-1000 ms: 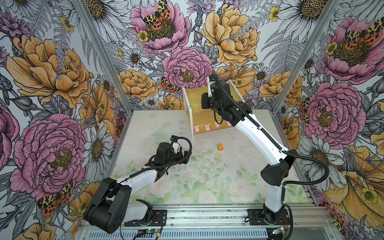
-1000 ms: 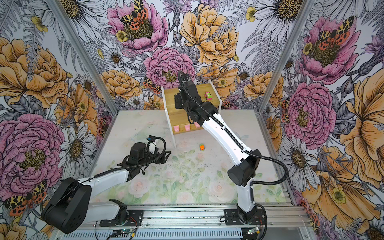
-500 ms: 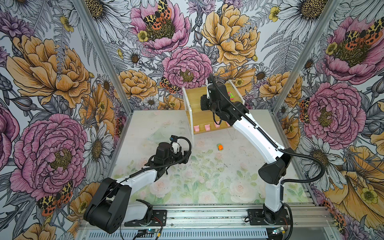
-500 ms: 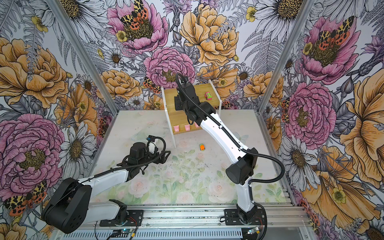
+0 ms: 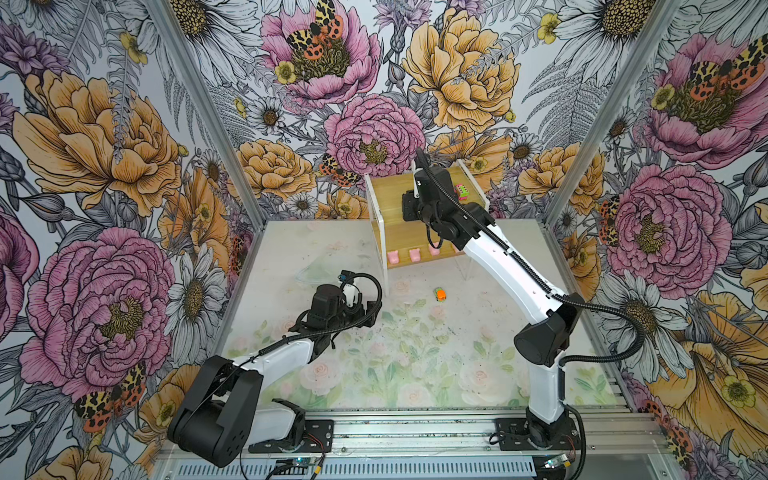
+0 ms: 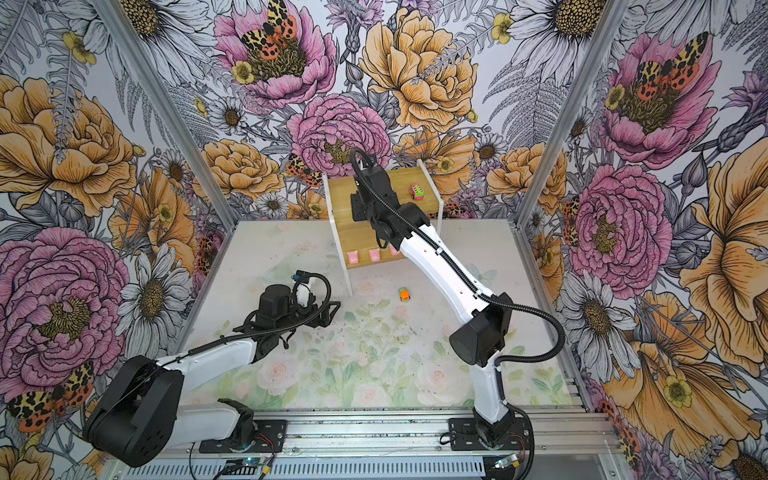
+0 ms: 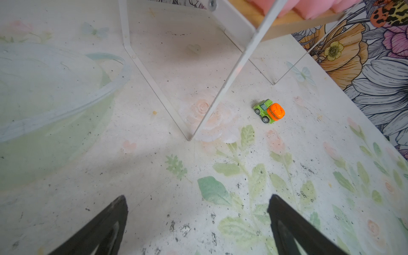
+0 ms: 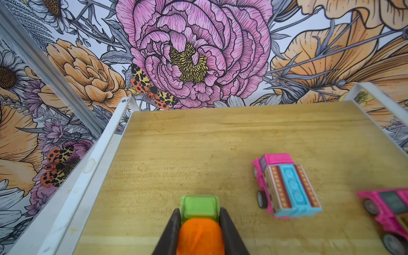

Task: Place and organize the plastic toys onto the shelf
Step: 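Lower the car onto the upper board beside the pink cars and release, then withdraw the right gripper and move it over the remaining green-and-orange car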

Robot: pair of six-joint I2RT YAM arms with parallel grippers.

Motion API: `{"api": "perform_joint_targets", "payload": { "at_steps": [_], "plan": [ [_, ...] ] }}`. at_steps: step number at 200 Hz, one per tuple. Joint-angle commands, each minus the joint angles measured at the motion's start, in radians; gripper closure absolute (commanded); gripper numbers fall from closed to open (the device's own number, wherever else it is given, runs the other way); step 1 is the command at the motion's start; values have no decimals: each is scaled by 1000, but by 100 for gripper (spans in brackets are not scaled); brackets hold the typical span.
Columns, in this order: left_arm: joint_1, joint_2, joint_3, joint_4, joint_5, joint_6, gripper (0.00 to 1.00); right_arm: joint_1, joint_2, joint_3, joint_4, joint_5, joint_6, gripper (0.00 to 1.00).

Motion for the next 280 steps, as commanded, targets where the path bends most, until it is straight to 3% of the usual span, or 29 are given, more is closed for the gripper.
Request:
{"api": "perform_joint_targets", "payload": {
  "at_steps": [1, 35, 100, 150, 198, 252, 280],
  "plan": [
    [10, 4, -5, 21, 22, 7, 1, -7, 15, 26, -4, 25, -20, 78],
    [11, 12, -3, 24, 25, 7, 1, -8, 23, 26, -4, 31, -19, 77],
    [12, 7, -6, 25, 24, 6, 1, -7, 22, 23, -4, 18, -13, 65],
    [12, 6, -7, 25, 26, 3, 1, -3, 14, 21, -4, 0, -15, 62],
    [12, 4, -9, 28, 25, 1, 1, 4, -19, -5, -4, -4, -26, 48],
    [13, 7, -10, 31, 20, 1, 1, 32, -198, -165, -1, -22, -35, 42],
    [14, 7, -10, 30, 21, 0, 1, 36, -387, -358, 0, -139, -50, 41]
  ]
}}
